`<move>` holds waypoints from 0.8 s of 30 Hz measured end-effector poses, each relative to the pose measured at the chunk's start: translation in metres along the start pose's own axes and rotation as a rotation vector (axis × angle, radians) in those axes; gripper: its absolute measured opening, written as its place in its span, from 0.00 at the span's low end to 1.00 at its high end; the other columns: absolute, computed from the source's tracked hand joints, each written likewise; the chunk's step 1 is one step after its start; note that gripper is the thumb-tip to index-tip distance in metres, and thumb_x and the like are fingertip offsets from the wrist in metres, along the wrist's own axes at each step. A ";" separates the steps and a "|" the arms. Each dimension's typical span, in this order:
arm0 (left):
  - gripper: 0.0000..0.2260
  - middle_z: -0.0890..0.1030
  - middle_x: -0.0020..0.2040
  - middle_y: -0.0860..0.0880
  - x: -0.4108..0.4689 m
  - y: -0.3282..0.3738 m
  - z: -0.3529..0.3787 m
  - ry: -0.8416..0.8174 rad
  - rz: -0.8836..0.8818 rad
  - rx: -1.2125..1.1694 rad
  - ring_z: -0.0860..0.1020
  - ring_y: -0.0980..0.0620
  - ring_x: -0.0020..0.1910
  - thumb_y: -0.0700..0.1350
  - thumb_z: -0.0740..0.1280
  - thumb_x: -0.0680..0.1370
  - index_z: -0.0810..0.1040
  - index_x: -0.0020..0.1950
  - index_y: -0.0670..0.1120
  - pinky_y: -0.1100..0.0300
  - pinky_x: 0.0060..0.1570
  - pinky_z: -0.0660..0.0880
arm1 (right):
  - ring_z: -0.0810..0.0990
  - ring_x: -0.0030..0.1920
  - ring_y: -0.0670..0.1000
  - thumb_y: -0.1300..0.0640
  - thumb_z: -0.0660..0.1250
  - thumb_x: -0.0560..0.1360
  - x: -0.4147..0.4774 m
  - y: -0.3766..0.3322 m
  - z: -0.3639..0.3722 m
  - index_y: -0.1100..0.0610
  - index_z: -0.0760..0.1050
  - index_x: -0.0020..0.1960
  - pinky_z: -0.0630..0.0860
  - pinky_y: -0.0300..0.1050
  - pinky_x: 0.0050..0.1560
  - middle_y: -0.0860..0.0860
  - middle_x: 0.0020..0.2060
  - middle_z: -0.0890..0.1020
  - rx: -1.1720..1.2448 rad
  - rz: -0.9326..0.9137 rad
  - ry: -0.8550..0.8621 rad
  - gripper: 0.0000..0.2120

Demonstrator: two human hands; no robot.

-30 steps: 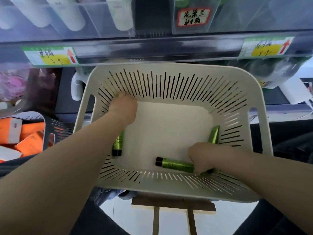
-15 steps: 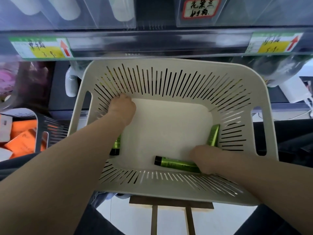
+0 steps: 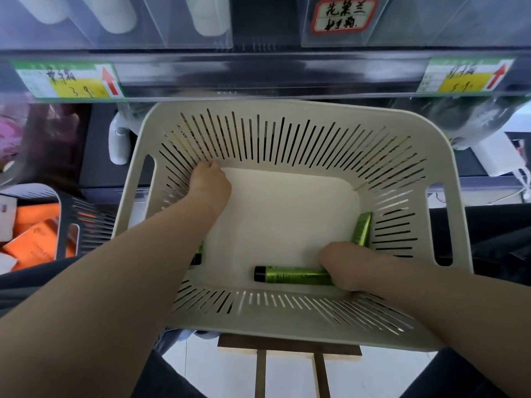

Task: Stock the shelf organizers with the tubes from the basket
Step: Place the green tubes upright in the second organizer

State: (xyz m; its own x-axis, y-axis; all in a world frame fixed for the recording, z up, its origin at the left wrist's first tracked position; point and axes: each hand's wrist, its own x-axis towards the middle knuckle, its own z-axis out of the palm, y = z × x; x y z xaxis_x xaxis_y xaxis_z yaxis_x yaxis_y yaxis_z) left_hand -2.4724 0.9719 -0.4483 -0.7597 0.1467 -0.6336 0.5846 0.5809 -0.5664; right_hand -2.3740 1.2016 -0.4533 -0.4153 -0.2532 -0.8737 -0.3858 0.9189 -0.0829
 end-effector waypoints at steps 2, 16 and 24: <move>0.15 0.73 0.64 0.46 0.004 0.001 0.003 0.008 0.026 -0.018 0.66 0.46 0.66 0.42 0.63 0.77 0.73 0.64 0.45 0.55 0.63 0.64 | 0.78 0.51 0.54 0.65 0.62 0.74 0.000 0.000 -0.003 0.60 0.74 0.56 0.70 0.42 0.43 0.56 0.53 0.77 -0.039 -0.005 0.005 0.11; 0.13 0.75 0.61 0.44 -0.001 0.004 0.002 -0.073 -0.029 -0.227 0.71 0.44 0.62 0.37 0.62 0.77 0.74 0.62 0.41 0.55 0.59 0.70 | 0.77 0.58 0.51 0.65 0.63 0.75 0.003 0.004 -0.024 0.56 0.79 0.59 0.72 0.38 0.56 0.52 0.58 0.79 0.383 0.057 0.282 0.15; 0.14 0.74 0.60 0.42 -0.001 0.003 0.000 -0.079 -0.072 -0.367 0.71 0.44 0.61 0.36 0.62 0.77 0.74 0.62 0.40 0.56 0.54 0.71 | 0.74 0.36 0.46 0.51 0.69 0.73 0.009 -0.003 -0.026 0.60 0.83 0.44 0.65 0.35 0.29 0.53 0.40 0.83 0.701 0.123 0.469 0.12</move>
State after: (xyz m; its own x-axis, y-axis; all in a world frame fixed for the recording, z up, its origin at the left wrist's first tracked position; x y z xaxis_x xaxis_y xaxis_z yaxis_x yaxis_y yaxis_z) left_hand -2.4700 0.9733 -0.4490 -0.7622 0.0417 -0.6460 0.3788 0.8379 -0.3930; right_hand -2.3981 1.1887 -0.4489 -0.7791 -0.0965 -0.6195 0.2190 0.8839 -0.4131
